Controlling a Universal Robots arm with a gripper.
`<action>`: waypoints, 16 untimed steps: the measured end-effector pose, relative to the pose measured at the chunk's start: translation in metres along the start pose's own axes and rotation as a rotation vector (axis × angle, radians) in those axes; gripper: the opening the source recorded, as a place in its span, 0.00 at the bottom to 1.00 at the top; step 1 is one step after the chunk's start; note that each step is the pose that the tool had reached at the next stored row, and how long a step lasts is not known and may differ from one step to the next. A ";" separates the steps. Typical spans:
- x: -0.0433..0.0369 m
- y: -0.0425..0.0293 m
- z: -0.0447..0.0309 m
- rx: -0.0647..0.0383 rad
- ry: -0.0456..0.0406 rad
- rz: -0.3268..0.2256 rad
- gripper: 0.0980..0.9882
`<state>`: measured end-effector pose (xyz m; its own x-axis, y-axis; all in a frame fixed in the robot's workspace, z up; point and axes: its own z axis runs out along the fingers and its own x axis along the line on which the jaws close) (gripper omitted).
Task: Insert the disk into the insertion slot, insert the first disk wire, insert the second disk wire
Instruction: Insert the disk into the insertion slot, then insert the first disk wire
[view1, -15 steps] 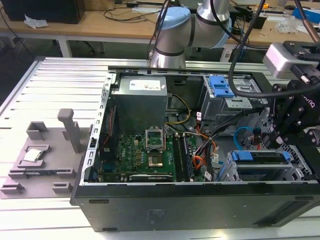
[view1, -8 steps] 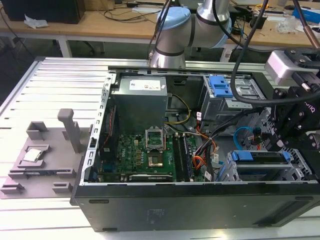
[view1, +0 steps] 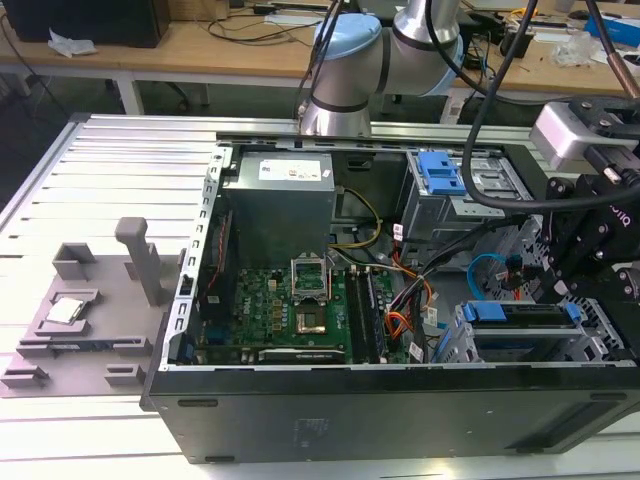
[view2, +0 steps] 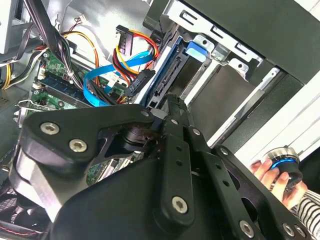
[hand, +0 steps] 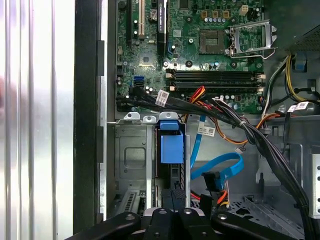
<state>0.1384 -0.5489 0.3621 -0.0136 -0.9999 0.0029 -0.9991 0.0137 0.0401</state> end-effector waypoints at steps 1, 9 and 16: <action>0.0000 0.0000 0.0000 0.000 -0.0001 0.000 0.01; 0.0000 -0.0002 0.0000 0.000 0.0000 0.000 0.02; 0.0000 -0.0003 0.0000 0.000 0.0000 0.000 0.30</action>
<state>0.1386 -0.5489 0.3621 -0.0136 -0.9999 0.0029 -0.9991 0.0137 0.0401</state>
